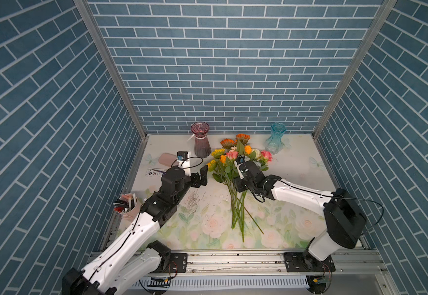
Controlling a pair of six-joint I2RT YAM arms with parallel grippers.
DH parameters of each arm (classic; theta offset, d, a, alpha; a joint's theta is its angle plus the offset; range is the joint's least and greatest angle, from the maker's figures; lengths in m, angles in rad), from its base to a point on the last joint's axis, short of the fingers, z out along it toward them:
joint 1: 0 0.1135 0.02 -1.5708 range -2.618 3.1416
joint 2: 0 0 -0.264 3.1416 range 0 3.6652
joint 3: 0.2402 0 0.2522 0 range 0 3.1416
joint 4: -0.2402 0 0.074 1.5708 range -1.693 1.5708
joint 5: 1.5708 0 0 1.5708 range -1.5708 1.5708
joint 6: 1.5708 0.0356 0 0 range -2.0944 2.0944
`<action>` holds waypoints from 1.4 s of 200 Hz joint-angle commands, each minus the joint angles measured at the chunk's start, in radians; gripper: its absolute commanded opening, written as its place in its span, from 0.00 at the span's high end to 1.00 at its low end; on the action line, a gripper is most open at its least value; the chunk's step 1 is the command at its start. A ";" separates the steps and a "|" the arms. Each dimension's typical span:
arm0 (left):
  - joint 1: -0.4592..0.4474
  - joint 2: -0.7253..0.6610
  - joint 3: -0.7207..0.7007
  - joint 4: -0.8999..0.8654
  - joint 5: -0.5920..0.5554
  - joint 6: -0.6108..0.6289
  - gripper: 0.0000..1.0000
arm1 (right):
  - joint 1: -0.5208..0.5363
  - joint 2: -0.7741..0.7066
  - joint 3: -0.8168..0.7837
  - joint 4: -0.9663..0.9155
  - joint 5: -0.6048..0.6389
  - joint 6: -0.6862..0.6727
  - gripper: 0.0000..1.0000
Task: Arrange the flowers in different vases according to their variety
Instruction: Pick up the flower at the center of the board.
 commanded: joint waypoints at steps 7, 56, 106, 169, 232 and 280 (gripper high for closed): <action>0.000 0.011 -0.043 -0.116 0.022 -0.065 0.00 | -0.001 0.099 0.090 -0.048 -0.025 0.063 0.46; 0.000 0.007 -0.065 -0.082 0.021 -0.044 0.00 | -0.003 0.208 0.146 -0.059 -0.006 0.099 0.53; 0.000 0.035 -0.057 -0.077 0.027 -0.018 0.00 | -0.003 0.233 0.141 -0.074 0.037 0.117 0.61; 0.000 0.035 -0.067 -0.063 0.031 -0.014 0.00 | -0.005 0.220 0.129 -0.086 0.066 0.116 0.67; 0.000 0.043 -0.063 -0.066 0.031 -0.012 0.00 | -0.006 0.253 0.110 -0.068 0.040 0.118 0.70; 0.000 0.050 -0.062 -0.068 0.030 -0.011 0.00 | -0.006 0.268 0.108 -0.068 0.033 0.116 0.71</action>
